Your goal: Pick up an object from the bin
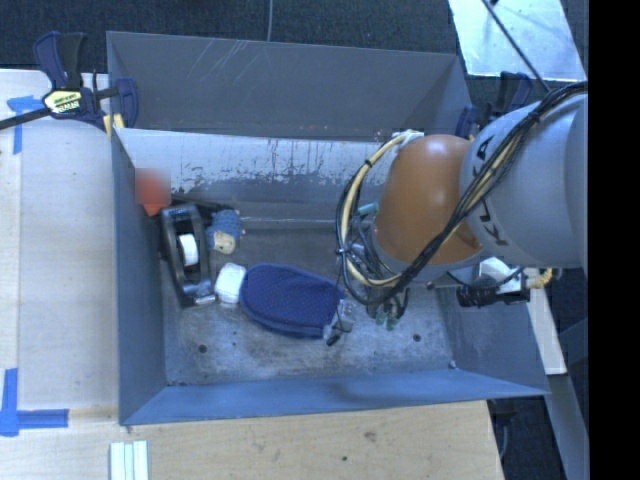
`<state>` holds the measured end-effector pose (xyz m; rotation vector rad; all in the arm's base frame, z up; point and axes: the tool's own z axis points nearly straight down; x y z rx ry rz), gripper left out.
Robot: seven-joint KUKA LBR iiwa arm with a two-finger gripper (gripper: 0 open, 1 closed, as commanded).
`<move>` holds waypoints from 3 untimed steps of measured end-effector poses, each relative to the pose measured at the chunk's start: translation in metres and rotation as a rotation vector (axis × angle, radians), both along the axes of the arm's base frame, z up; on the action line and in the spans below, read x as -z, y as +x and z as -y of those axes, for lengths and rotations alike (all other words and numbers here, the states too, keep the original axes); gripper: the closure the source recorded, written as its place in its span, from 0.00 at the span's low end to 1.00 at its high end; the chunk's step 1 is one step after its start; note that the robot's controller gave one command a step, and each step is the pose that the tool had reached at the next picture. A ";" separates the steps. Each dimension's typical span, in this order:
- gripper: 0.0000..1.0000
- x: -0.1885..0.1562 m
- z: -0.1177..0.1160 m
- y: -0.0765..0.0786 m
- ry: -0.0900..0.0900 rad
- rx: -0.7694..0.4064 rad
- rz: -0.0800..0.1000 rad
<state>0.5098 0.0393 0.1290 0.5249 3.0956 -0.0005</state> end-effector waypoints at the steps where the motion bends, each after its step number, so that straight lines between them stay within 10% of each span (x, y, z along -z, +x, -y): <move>1: 0.00 0.059 -0.002 0.008 -0.001 -0.140 0.003; 2: 1.00 0.056 -0.002 0.010 -0.001 -0.139 0.010; 3: 1.00 -0.122 0.008 0.007 0.000 -0.109 0.009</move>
Offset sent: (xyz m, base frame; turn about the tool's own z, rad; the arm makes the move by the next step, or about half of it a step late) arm 0.0063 0.0026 -0.0590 -0.1399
